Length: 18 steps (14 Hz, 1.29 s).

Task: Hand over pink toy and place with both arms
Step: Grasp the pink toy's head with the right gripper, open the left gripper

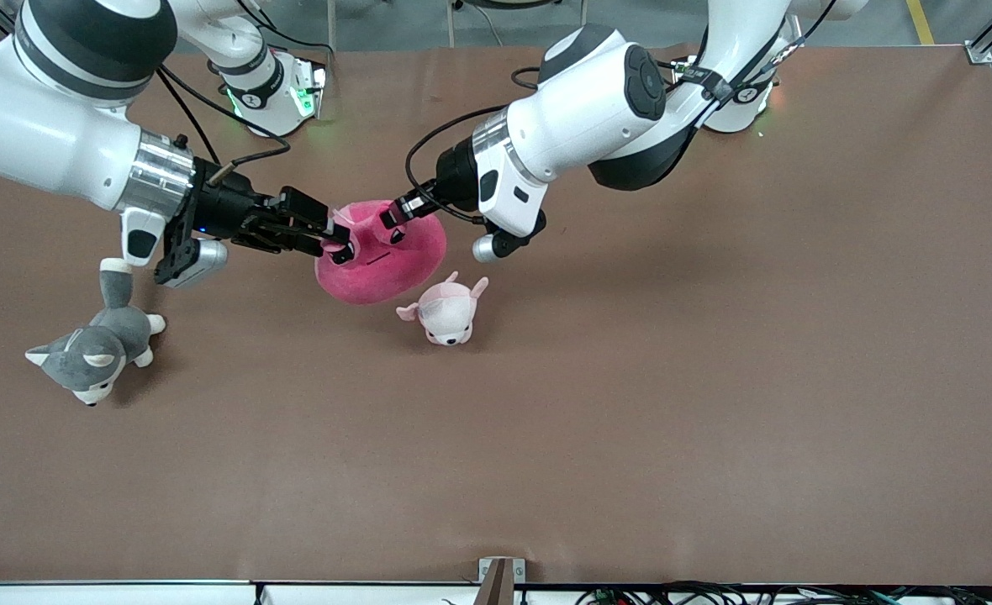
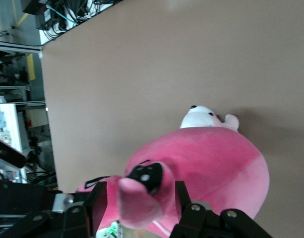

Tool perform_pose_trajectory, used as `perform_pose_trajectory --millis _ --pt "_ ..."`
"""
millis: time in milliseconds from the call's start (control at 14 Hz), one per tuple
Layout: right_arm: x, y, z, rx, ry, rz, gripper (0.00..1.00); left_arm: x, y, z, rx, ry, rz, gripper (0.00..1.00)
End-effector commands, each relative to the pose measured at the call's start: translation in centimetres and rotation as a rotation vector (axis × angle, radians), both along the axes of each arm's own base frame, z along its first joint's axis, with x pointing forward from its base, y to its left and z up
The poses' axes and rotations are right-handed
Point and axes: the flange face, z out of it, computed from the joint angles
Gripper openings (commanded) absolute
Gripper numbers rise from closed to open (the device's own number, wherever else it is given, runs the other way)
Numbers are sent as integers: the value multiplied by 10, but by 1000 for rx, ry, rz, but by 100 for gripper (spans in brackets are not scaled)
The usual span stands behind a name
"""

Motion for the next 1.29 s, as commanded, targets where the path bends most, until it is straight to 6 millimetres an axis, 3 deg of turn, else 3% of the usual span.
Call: perform_pose_trajectory --millis 0,286,357,429,500,1000,1071,1143,1214 --pt "-3 11 4 -39 -26 31 63 2 -4 7 -27 9 12 1" --pt "-6 20 1 -42 -22 47 61 2 -4 6 -26 10 12 1" --pt "-6 20 1 -42 -21 48 47 3 -4 5 -26 12 12 1" --pt "-5 21 -1 -44 -19 51 22 3 -4 4 -25 14 13 1" --pt "-5 21 -1 -46 -21 52 2 3 -4 4 -25 13 12 1" --pt "-5 21 0 -47 -20 56 1 1 -5 4 -24 12 9 4" --pt "-6 21 0 -48 -17 57 1 1 -6 3 -23 14 10 17" --pt "-5 21 -1 -48 -15 55 1 2 -5 4 -25 18 15 47" --pt "-5 20 -2 -48 -15 55 1 0 -4 6 -21 21 22 68"
